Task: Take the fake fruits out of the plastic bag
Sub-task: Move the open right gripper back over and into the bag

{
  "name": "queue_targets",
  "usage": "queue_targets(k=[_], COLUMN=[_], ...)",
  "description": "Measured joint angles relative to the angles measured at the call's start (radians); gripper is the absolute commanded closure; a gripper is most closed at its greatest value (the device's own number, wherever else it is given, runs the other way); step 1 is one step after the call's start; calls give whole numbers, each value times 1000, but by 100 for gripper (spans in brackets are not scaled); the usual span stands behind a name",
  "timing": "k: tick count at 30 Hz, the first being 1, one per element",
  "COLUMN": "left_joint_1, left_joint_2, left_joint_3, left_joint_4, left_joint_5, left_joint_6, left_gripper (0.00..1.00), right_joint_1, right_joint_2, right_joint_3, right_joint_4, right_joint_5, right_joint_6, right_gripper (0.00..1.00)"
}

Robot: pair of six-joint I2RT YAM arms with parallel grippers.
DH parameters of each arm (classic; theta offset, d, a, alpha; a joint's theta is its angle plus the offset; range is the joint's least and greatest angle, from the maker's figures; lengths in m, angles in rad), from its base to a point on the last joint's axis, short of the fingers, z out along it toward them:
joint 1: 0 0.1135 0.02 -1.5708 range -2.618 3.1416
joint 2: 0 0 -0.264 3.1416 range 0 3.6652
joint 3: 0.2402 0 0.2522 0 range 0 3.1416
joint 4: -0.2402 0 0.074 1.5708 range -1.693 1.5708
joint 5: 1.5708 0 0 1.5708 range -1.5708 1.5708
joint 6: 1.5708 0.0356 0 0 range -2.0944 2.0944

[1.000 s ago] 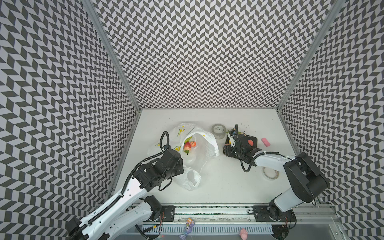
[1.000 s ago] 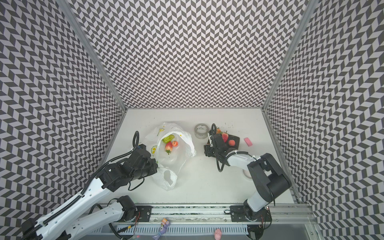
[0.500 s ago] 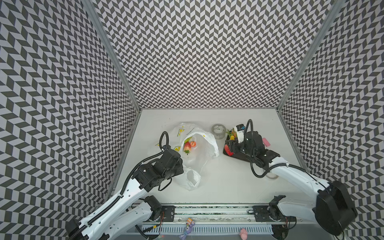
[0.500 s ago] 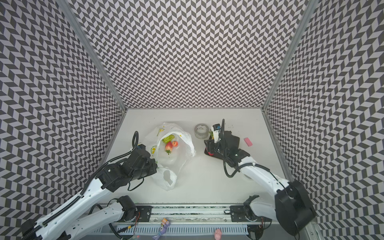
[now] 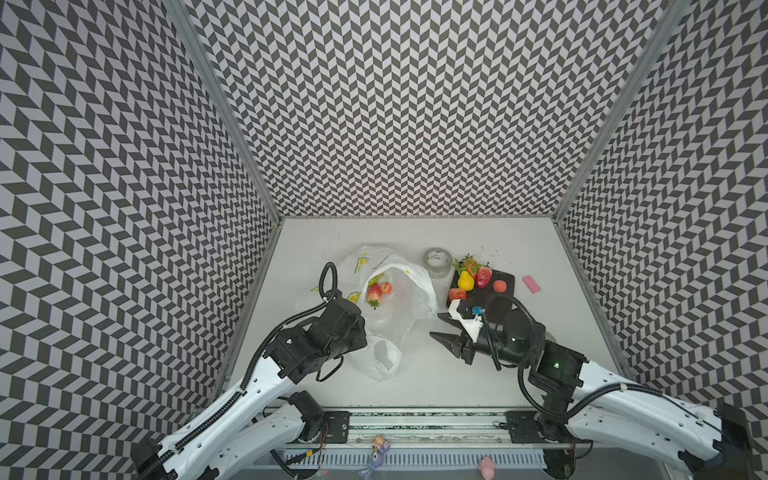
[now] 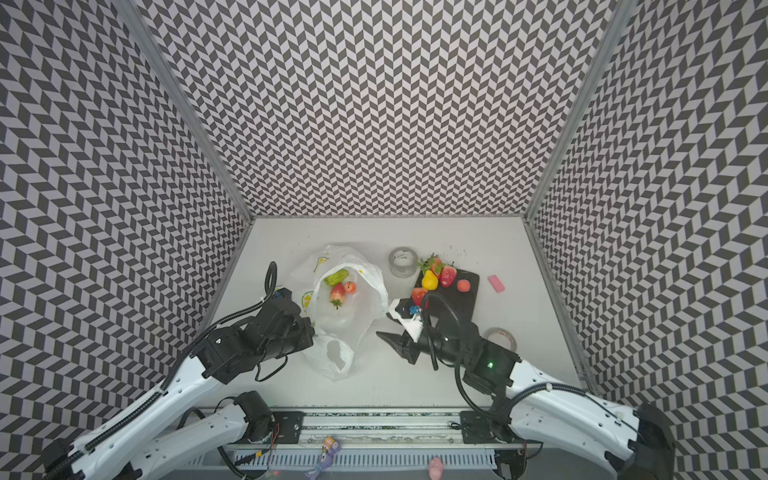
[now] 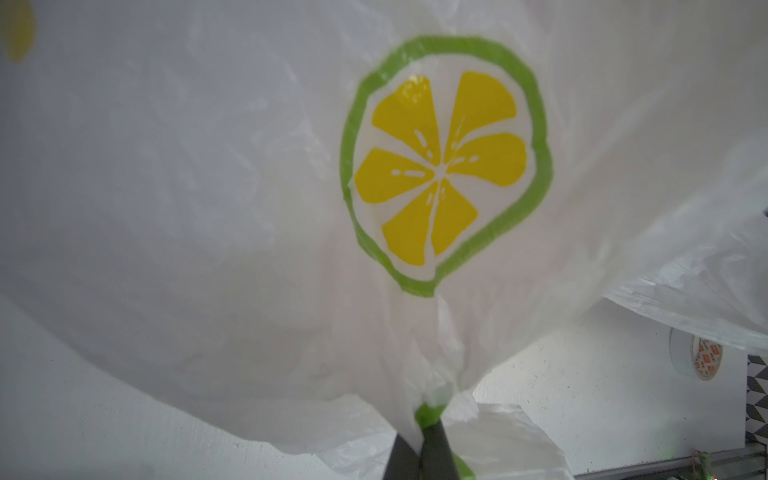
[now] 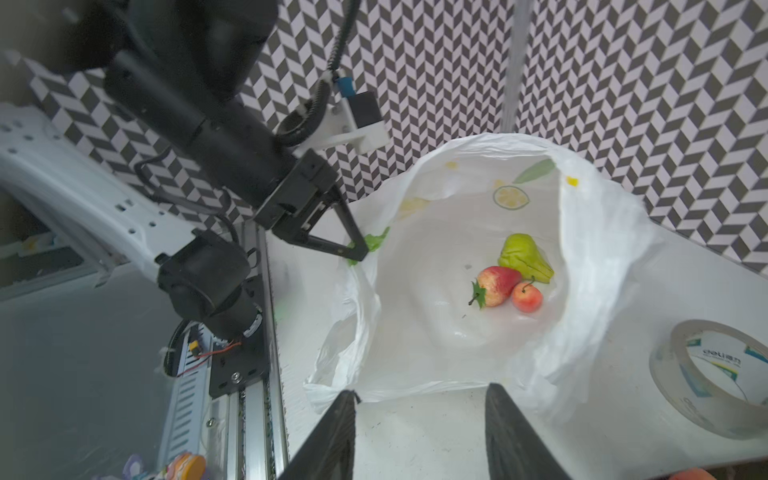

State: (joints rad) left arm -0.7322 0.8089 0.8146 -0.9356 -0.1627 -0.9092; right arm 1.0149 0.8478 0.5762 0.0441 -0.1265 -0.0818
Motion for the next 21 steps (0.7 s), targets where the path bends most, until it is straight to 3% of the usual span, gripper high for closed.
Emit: queue_targets(k=[5,9,14,21], left_joint_1=[0,0,0,0], left_joint_2=[-2,-7,-11,-13], left_joint_3=[0,0,0,0], left_joint_4=[0,0,-1,-1], left_joint_5=[1,3,5,11], left_joint_6=[0,0,0,-1], left_gripper=[100,100,100,100], right_joint_1=[101,114,114,110], right_joint_2=[153,355,592,787], right_joint_3=[27,103,243,345], right_joint_4=[72,130,137,163], right_joint_5=[60,126,228,343], right_joint_6=[-116,-108,25,278], right_gripper=[55,56,55,48])
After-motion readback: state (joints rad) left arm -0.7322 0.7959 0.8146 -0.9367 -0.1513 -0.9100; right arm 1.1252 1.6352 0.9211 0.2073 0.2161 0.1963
